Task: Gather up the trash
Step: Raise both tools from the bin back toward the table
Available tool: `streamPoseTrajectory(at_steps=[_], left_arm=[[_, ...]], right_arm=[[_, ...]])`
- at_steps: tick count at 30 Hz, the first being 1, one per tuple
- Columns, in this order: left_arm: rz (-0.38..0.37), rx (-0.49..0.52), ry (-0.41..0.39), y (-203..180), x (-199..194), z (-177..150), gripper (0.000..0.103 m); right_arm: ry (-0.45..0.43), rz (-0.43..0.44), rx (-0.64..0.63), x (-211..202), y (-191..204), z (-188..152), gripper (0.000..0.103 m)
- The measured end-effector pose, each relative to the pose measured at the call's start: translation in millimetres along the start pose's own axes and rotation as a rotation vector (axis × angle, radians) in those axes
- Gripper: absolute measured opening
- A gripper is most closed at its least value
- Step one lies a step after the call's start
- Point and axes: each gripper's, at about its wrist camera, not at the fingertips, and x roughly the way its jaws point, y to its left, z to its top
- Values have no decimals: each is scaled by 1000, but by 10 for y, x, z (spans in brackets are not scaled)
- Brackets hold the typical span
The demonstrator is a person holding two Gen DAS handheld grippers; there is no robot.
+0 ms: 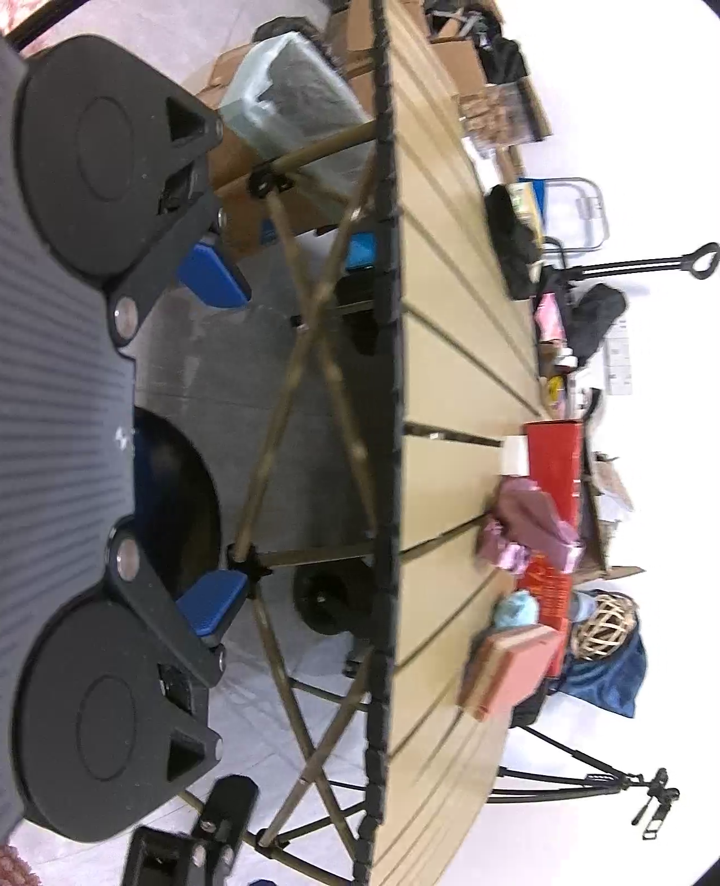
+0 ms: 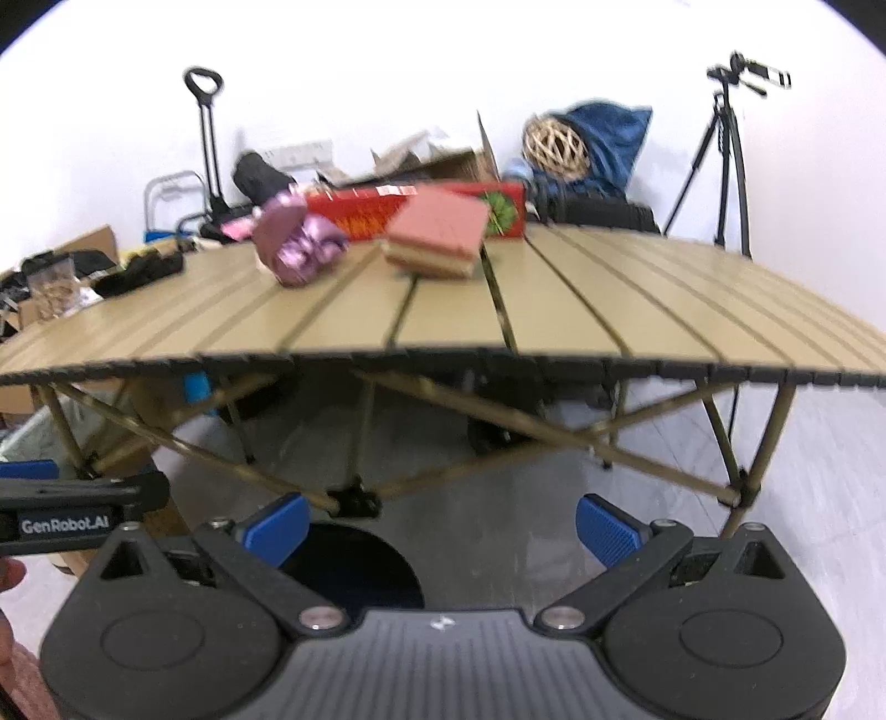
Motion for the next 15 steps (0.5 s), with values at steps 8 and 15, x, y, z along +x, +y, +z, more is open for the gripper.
streamPoseTrajectory(at_steps=[8,15], left_arm=[[-4,-12,-91,36,-120,205,103],[-14,-29,-127,62,-104,381,103]], right_arm=[[-140,12,24,-215,-91,212,103],[-185,13,21,-187,-114,394,103]])
